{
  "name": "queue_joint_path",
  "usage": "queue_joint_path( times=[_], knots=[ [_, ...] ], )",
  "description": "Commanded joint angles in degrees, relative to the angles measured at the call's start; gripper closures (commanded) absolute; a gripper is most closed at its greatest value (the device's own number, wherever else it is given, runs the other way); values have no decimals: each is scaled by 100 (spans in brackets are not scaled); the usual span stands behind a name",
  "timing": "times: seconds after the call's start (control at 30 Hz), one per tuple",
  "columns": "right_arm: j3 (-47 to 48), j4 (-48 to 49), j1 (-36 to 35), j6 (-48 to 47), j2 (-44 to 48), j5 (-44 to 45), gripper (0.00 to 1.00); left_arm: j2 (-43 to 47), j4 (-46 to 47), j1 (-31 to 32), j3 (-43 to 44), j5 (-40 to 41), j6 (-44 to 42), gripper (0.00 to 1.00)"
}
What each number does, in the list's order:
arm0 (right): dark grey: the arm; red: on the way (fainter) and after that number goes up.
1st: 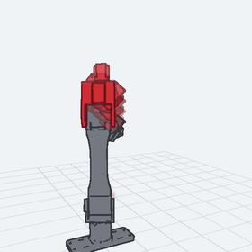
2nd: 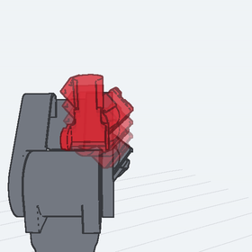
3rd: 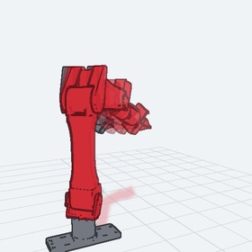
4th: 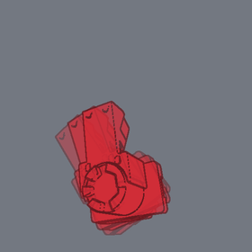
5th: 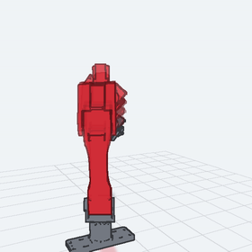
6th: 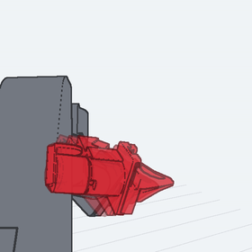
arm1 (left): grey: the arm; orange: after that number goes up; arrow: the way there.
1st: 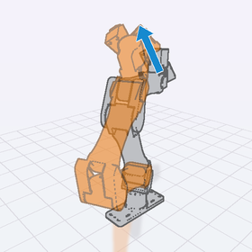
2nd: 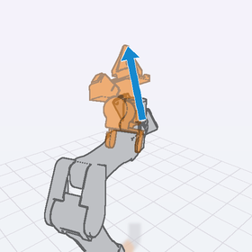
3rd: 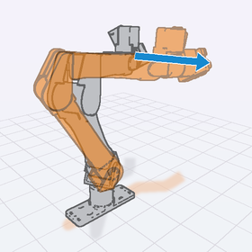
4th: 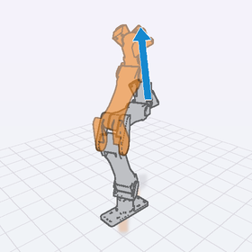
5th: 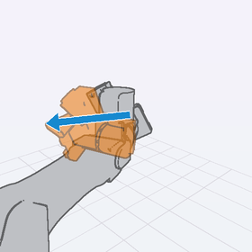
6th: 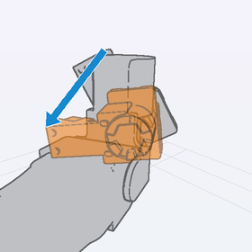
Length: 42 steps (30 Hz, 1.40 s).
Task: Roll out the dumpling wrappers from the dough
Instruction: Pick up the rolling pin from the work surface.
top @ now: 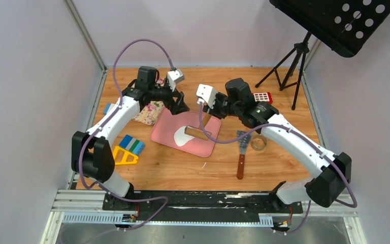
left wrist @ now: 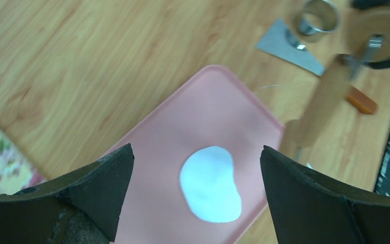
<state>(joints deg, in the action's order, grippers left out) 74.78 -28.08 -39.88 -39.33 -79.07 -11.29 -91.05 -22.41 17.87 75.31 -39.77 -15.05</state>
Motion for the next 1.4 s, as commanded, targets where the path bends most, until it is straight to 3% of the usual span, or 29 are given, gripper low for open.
queue_joint_path(
  times=[0.0, 0.2, 0.57, 0.9, 1.07, 1.37],
  knots=[
    [425, 122, 50, 239, 268, -400, 100, 315, -405, 359, -166, -1419, -933, 0],
    [533, -6, 59, 277, 321, -569, 100, 145, -587, 727, -332, -1695, -1268, 4],
    [641, -134, 118, 298, 373, -726, 100, -190, -358, 868, -165, -1733, -1017, 21],
    [686, -267, 129, 225, 404, -773, 100, 321, -944, 854, -4, -2295, -1536, 21],
    [668, -286, 130, 220, 440, -827, 100, 754, -326, 798, -295, -2068, -1234, 18],
    [715, -336, 136, 290, 508, -1021, 100, 215, -318, 805, -365, -1598, -1529, 23]
  ],
)
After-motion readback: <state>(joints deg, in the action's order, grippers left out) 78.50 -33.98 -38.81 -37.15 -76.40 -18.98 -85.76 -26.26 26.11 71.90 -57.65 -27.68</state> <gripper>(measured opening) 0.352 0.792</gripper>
